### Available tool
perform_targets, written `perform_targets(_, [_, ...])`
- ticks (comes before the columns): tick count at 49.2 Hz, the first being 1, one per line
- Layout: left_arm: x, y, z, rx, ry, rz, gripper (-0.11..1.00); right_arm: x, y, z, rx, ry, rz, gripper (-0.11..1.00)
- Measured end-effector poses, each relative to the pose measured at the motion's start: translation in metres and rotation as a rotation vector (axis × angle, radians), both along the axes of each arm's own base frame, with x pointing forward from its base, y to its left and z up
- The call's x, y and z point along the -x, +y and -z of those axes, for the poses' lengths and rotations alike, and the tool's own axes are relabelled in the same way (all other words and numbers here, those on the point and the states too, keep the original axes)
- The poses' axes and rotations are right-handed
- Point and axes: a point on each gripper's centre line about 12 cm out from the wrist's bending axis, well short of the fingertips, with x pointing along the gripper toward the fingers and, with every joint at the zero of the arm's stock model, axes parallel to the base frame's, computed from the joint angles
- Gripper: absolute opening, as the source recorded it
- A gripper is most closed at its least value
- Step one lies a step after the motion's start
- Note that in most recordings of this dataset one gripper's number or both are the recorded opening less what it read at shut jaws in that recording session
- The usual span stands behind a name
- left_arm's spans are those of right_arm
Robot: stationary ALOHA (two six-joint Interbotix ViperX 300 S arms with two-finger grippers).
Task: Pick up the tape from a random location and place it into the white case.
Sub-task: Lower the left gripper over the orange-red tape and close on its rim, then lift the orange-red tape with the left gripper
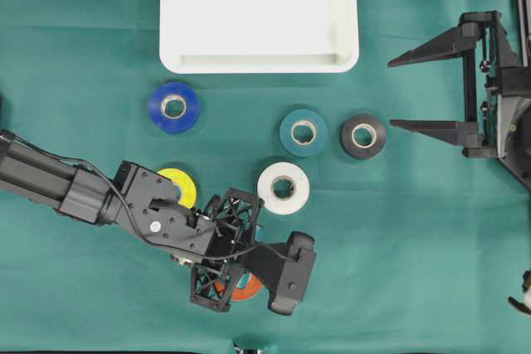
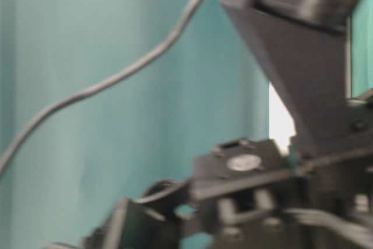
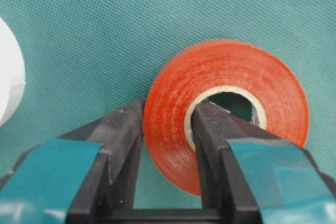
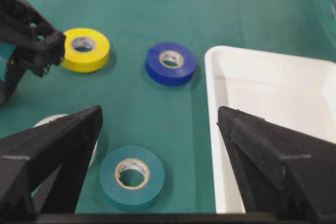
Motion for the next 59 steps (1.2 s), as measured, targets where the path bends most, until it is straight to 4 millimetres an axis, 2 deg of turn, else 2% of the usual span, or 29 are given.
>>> perform_targets(19, [0.008,0.003,-0.095,0.042,-0.115,0.000,0.24,0.000,0.000,0.000,0.000,0.000,0.000,0.90])
perform_targets(34, [0.021,0.008,-0.128,0.032,-0.088,0.000,0.24,0.000,0.000,0.000,0.000,0.000,0.000,0.90])
perform_targets(45, [0.027,0.011,-0.166,0.052,-0.143,-0.002,0.24,0.000,0.000,0.000,0.000,0.000,-0.002,0.90])
perform_targets(59, [0.036,0.013,-0.202,0.070,-0.188,-0.001,0.24,0.000,0.000,0.001,0.000,0.011,-0.001,0.90])
